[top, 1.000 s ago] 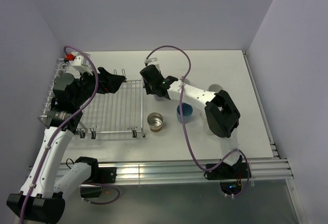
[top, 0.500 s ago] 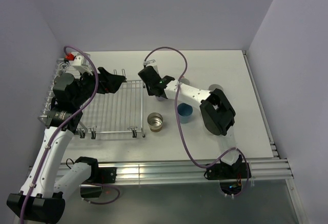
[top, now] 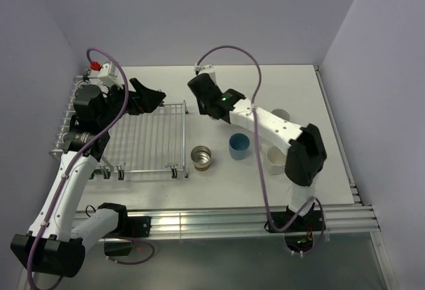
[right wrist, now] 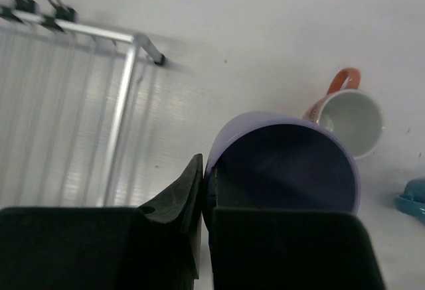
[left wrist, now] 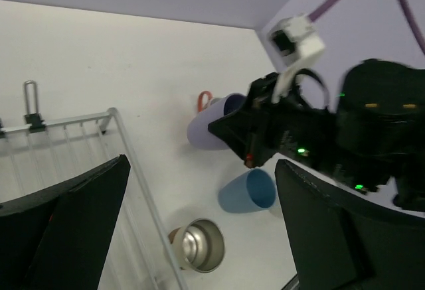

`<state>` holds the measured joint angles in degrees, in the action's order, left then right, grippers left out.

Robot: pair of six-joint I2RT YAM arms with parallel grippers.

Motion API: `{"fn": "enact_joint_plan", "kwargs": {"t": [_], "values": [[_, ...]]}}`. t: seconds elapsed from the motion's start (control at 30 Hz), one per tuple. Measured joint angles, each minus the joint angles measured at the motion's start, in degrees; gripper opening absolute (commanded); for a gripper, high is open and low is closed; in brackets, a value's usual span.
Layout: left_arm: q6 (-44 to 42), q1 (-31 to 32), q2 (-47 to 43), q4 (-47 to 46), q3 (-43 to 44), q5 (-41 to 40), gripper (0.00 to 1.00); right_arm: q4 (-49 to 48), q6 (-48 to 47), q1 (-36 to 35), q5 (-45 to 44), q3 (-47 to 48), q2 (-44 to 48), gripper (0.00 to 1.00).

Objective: Load the cups into the dish rack

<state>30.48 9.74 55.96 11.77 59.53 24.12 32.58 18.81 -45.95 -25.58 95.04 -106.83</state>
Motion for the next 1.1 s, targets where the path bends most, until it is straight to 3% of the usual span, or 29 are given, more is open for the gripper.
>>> {"fn": "enact_joint_plan", "kwargs": {"t": [0.2, 0.47, 0.77, 1.1], "values": [[7.5, 0.0, 3.0, -5.7, 2.7, 7.3, 0.99, 0.1, 2.2, 2.6, 5.0, 0.4, 15.1, 0.00], [15.3, 1.8, 9.6, -15.4, 3.7, 13.6, 0.99, -13.4, 10.6, 13.5, 28.5, -12.2, 31.8, 0.00], [14.7, 6.8, 16.5, -16.9, 7.1, 14.0, 0.99, -30.1, 23.5, 16.8, 51.7, -24.9, 32.8, 0.00], [12.3, 8.6, 19.3, -17.6, 7.8, 14.4, 0.99, -45.0, 34.2, 20.3, 63.0, -27.5, 32.8, 0.00]]}}
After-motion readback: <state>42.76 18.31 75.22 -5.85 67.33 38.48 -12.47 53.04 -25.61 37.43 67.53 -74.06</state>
